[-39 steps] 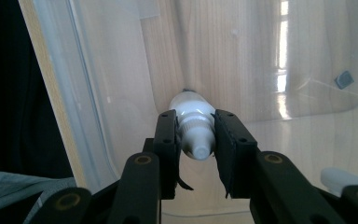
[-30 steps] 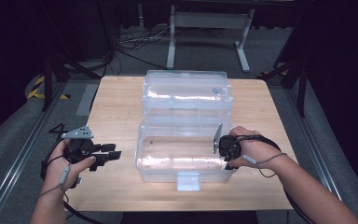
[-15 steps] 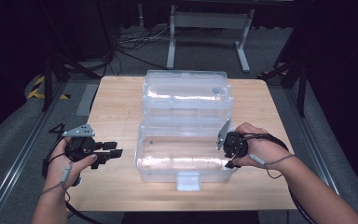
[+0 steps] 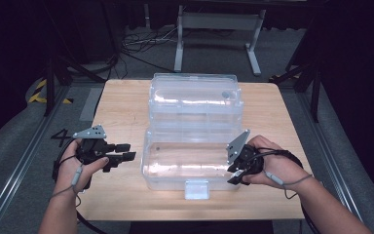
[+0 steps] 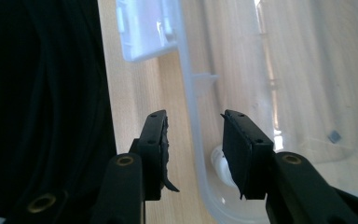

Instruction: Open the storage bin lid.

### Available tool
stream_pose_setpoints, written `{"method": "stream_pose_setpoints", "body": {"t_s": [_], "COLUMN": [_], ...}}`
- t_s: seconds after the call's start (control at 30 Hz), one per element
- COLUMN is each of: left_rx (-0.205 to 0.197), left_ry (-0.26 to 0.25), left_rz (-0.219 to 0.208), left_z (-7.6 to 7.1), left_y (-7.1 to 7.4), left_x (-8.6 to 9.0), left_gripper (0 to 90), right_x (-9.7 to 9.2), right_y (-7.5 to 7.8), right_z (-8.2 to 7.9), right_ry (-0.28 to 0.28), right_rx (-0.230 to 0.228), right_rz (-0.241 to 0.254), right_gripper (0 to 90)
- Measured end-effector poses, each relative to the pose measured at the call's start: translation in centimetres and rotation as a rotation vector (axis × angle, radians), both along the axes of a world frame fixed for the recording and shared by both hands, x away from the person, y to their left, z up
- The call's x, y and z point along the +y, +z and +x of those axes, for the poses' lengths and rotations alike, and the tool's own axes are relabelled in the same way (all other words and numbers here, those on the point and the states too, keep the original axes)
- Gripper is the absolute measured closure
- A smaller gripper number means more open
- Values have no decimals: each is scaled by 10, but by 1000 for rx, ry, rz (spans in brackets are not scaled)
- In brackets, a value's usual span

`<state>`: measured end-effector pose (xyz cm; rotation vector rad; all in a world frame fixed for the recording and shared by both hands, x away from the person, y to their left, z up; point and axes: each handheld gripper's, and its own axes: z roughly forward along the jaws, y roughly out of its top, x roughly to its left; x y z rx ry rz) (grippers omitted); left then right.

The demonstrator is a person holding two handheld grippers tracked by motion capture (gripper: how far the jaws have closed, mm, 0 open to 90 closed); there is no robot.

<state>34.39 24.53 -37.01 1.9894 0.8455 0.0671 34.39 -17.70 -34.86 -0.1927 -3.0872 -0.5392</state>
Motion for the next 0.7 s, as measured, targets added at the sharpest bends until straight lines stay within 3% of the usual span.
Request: {"method": "stream_pose_setpoints", "body": {"t_s": [0.27, 0.43, 0.7], "left_rx": [-22, -53, -78], "left_ry": [-17, 6, 14], "left_rz": [-27, 1, -2], "left_z": [2, 3, 4], "left_y": [2, 3, 6], "left_x": [-4, -7, -9], "left_gripper": [554, 533, 529], "right_x": [11, 13, 15], "right_y": [-23, -36, -46], "right_z": [1, 3, 2], "right_ry": [8, 8, 27], "right_rx": [13, 1, -15], "right_rz": [-37, -45, -70], "right_gripper": [627, 694, 790]}}
